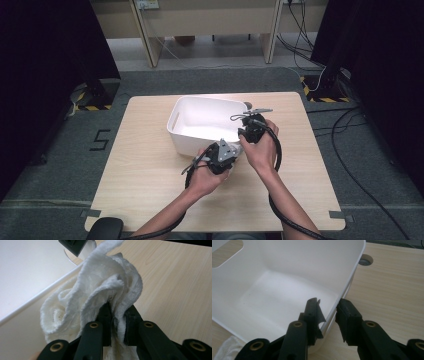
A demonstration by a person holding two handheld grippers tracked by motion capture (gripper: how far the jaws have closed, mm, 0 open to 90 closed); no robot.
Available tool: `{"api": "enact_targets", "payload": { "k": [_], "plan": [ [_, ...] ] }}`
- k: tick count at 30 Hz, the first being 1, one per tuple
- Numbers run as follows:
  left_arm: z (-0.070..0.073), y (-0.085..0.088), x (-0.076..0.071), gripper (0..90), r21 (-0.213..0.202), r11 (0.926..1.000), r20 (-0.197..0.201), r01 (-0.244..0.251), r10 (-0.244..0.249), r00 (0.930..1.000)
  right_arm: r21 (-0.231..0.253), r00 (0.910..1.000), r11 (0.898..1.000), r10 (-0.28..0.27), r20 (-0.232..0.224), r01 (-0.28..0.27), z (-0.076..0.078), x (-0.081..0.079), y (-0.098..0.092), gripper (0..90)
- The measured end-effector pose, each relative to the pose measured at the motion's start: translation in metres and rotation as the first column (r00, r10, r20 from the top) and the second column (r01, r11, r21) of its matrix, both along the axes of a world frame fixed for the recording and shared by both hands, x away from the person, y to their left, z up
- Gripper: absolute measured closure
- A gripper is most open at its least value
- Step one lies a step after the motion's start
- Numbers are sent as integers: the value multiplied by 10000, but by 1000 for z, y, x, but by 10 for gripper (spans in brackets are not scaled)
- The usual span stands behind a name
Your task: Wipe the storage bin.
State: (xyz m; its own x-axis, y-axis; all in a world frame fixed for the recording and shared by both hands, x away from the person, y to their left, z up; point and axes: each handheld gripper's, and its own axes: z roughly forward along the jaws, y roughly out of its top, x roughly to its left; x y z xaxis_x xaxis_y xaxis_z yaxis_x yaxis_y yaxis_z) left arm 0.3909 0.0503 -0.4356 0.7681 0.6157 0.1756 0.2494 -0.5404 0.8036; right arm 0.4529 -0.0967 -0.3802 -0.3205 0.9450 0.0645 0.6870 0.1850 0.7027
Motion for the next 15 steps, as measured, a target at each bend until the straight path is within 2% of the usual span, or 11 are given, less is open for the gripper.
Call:
{"api": "enact_targets", "payload": {
  "k": [15],
  "plan": [
    [-15, -6, 2, 790, 310, 9995, -162, 38, -33, 9999, 22, 10000, 10000, -24, 9, 24, 0, 0, 1, 702]
  ]
}}
